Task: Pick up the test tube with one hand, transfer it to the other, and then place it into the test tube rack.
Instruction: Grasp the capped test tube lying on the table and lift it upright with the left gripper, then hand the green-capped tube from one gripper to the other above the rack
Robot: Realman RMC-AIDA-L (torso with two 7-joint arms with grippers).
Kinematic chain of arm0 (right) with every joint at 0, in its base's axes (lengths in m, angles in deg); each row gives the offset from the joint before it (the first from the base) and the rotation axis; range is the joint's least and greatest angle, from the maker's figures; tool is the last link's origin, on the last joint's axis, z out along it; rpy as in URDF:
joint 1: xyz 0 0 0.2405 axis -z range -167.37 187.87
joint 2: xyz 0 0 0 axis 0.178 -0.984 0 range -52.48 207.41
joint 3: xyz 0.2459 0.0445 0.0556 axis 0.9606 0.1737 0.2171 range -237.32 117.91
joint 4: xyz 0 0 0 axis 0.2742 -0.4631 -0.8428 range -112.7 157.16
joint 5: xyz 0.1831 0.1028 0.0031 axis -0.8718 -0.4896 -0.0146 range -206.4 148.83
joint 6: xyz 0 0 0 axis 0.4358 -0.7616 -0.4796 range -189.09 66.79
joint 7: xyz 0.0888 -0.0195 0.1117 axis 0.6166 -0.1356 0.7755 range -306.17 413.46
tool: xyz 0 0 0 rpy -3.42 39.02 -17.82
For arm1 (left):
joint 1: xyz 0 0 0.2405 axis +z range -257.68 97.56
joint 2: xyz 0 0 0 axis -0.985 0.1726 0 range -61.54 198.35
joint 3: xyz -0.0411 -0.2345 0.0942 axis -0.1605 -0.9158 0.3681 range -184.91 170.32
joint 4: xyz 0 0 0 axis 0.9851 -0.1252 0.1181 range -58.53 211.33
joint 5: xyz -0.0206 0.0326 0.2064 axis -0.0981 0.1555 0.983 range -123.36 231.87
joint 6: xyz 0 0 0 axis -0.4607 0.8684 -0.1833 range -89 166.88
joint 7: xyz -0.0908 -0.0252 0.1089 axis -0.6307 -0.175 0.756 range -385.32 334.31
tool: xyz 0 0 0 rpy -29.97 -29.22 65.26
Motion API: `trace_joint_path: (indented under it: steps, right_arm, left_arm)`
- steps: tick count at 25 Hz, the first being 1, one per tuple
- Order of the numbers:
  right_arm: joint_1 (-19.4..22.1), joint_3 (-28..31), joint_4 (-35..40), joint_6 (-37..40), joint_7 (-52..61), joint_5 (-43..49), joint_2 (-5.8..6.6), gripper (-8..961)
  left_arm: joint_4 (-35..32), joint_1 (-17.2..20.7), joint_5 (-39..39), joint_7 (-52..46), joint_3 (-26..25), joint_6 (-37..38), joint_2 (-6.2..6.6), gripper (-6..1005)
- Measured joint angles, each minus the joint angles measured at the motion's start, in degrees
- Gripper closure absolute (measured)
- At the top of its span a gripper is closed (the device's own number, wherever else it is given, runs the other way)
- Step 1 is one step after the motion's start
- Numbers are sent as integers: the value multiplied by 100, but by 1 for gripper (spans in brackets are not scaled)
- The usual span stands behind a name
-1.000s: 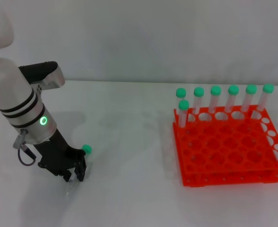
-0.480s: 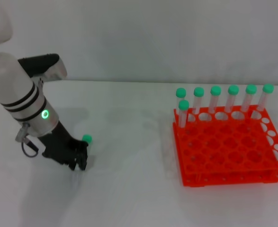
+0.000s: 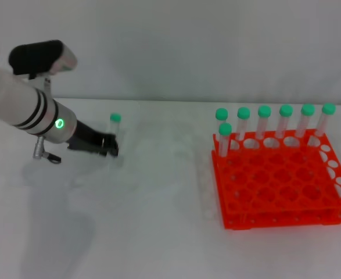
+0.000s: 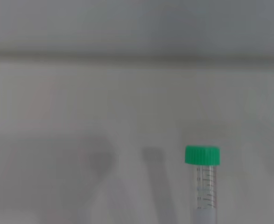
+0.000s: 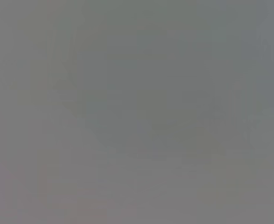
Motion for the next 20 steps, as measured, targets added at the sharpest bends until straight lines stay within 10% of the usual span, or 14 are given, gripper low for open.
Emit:
trace_joint_path:
  steps: [9,14,20]
  right_arm:
    - [7,-1,12,-18,0,5,7,96]
    - [7,-47,13,-18,26,5,1,96]
    - [-9,-459,77,6,50,4,3,96]
  left_arm:
    - [166,1562,-5546,3613,-1,438,-119,802]
    - [111,2391,-7152,5493,0,1877,-243,801]
    - [114,2755,-7219,6970,3,3249,-399,799]
